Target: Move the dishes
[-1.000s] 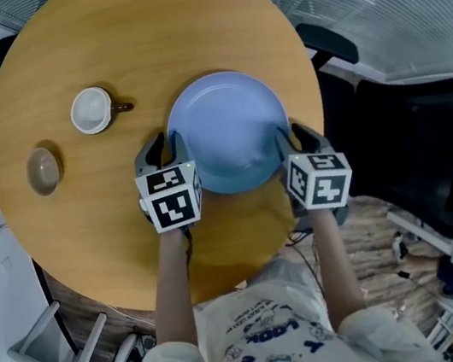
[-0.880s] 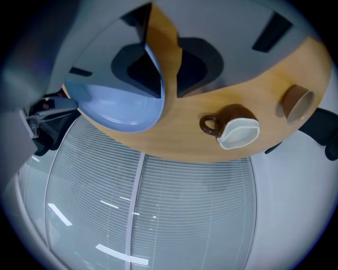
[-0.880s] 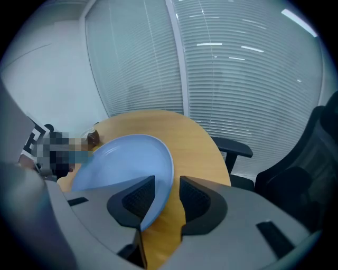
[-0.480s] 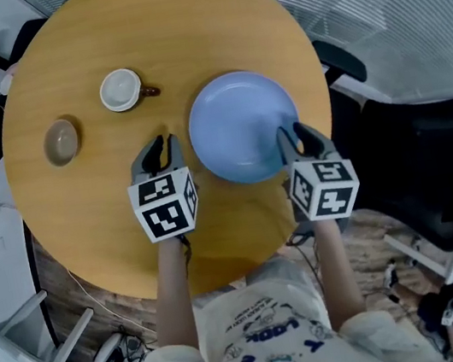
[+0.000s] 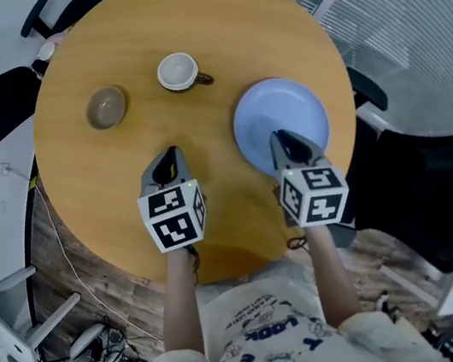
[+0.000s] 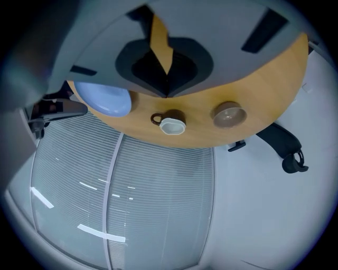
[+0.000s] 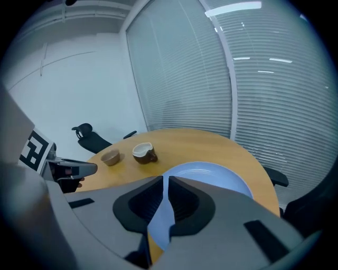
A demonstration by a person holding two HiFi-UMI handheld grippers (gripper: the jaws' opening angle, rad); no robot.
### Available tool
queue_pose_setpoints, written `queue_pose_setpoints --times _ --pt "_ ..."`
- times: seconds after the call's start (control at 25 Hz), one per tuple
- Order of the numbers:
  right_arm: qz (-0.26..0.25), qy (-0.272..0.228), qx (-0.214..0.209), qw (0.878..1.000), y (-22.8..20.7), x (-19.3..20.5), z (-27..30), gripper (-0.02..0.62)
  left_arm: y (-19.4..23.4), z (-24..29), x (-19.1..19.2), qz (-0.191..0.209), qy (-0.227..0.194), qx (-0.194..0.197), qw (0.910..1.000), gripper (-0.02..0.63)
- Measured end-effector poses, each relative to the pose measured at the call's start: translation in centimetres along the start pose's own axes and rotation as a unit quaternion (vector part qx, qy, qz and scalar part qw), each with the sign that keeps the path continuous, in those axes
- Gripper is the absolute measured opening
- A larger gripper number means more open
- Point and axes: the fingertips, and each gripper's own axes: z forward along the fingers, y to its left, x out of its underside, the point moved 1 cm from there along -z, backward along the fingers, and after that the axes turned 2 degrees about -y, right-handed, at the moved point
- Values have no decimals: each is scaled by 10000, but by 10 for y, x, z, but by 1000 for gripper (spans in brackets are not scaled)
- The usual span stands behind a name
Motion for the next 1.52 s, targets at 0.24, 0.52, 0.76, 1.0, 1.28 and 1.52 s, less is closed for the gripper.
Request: queue_pose_setpoints --times 0.24,0.52,0.76,1.0,1.28,1.52 --pt "-146 -54 -170 9997 52 -13 11 20 39 -22 9 -246 -6 -130 9996 3" --pt "-148 14 -204 9997 111 -18 26 17 87 -37 8 -271 -15 -41 9996 3" --pt "-74 162 -283 9994 164 -16 50 17 137 -39 9 -280 77 6 9996 3" --pt "-44 222 -220 9995 208 -23 77 17 183 -36 8 -252 147 75 9995 3" --pt "92 278 -132 9995 242 -37 113 17 221 -18 11 -248 323 137 9991 3" --pt "346 320 -204 9987 263 -47 147 17 238 -4 16 -246 437 175 9986 3"
